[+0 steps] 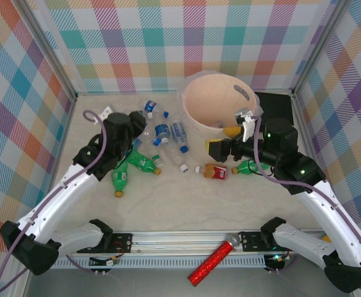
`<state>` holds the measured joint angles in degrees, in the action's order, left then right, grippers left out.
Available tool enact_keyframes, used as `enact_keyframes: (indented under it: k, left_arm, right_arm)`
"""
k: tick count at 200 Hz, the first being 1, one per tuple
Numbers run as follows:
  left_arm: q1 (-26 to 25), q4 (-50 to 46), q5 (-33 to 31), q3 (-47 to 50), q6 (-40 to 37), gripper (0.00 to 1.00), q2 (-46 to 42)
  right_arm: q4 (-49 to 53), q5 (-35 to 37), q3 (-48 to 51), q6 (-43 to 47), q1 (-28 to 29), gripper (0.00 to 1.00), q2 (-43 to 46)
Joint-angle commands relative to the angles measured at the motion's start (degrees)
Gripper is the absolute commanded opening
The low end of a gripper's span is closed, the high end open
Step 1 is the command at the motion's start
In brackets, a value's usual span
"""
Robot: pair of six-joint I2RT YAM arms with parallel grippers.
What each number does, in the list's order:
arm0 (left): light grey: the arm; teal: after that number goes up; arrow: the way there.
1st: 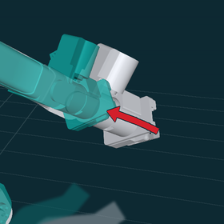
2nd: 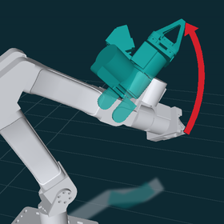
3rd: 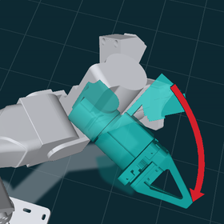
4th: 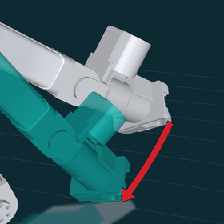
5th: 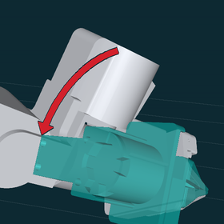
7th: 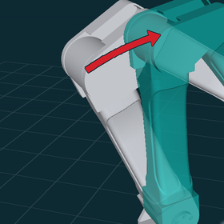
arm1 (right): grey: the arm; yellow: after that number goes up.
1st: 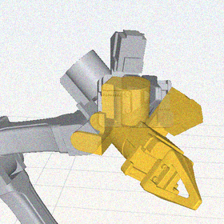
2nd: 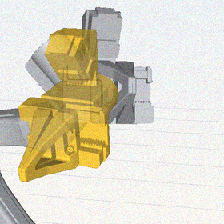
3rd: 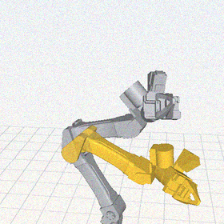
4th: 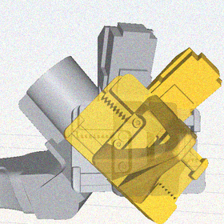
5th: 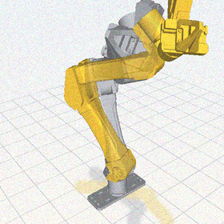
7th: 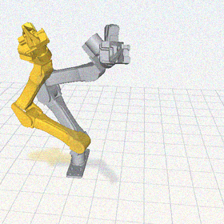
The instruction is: Put the plastic bottles in the bin
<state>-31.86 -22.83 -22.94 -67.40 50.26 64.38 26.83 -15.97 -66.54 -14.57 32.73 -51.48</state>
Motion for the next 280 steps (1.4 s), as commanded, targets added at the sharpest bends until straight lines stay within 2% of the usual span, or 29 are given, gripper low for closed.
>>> enact_keyframes:
  k: [1, 31, 41, 78, 135, 188, 265, 270, 280]
  left_arm:
    - [-0.6, 4.0, 1.7, -7.4, -10.9, 0.53, 4.4]
    - [-2.0, 6.4, 3.8, -17.5, -18.4, 0.52, 11.7]
    - [-2.7, 9.8, 4.4, -20.2, -20.9, 0.52, 14.0]
    - [-7.4, 16.7, 6.3, -29.2, -32.9, 0.53, 21.8]
    - [-12.5, 23.3, 8.7, -33.6, -50.3, 0.53, 30.7]
    - [-13.5, 23.5, 9.1, -32.9, -53.5, 0.52, 34.0]
    - [-13.8, 23.0, 9.0, -32.9, -53.3, 0.56, 35.0]
    - [-13.8, 23.0, 9.0, -32.9, -53.3, 0.58, 34.9]
    - [-13.8, 22.8, 8.6, -32.8, -53.1, 0.7, 34.6]
  right_arm:
    - [0.7, 1.3, -0.3, -0.2, 0.4, 0.99, 1.3]
    - [1.4, 1.7, -0.4, -0.2, 0.4, 0.99, 2.0]
    - [1.4, 1.9, -0.5, -0.2, 0.4, 0.99, 2.3]
    - [2.9, 2.2, -1.7, 0.2, 0.4, 0.99, 2.3]
    - [3.5, 2.7, -1.1, 0.2, 0.4, 0.99, 3.3]
    - [3.8, 2.7, -1.0, 0.8, 0.4, 0.99, 3.8]
    - [3.9, 2.7, -0.9, 0.5, 0.4, 0.99, 3.4]
    - [3.8, 2.7, -0.8, 0.4, 0.4, 0.99, 3.4]
    - [3.7, 2.7, -0.8, 0.4, 0.4, 0.99, 3.3]
